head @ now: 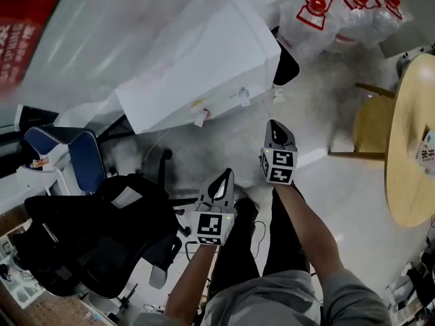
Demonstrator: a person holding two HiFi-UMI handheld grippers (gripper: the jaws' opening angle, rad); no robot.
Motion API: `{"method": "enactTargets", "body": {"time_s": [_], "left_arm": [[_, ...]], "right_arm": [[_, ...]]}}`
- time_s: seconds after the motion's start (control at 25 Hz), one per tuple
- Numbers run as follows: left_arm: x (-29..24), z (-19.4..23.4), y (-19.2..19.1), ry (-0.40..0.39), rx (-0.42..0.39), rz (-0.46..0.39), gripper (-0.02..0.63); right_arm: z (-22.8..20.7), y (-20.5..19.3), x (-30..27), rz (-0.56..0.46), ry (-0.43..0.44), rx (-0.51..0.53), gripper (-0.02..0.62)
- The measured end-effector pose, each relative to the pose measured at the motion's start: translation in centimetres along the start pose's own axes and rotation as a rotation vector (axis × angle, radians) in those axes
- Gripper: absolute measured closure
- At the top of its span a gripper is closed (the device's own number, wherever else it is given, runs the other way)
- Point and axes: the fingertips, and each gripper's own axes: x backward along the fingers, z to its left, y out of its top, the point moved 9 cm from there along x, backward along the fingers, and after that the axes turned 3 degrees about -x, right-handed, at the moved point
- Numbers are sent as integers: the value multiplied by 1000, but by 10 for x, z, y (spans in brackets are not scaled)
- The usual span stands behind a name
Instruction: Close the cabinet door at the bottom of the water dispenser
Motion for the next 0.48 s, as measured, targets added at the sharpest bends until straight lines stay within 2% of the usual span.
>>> {"method": "enactTargets", "body": {"time_s": [0.32, 0.48], "left_arm": [[46, -11, 35, 35, 15, -26, 600], [70, -18, 66, 46, 10, -70, 600]], "right_arm": [[14, 52, 79, -70, 68, 71, 588], [22, 84, 121, -116, 108, 123, 588]]}}
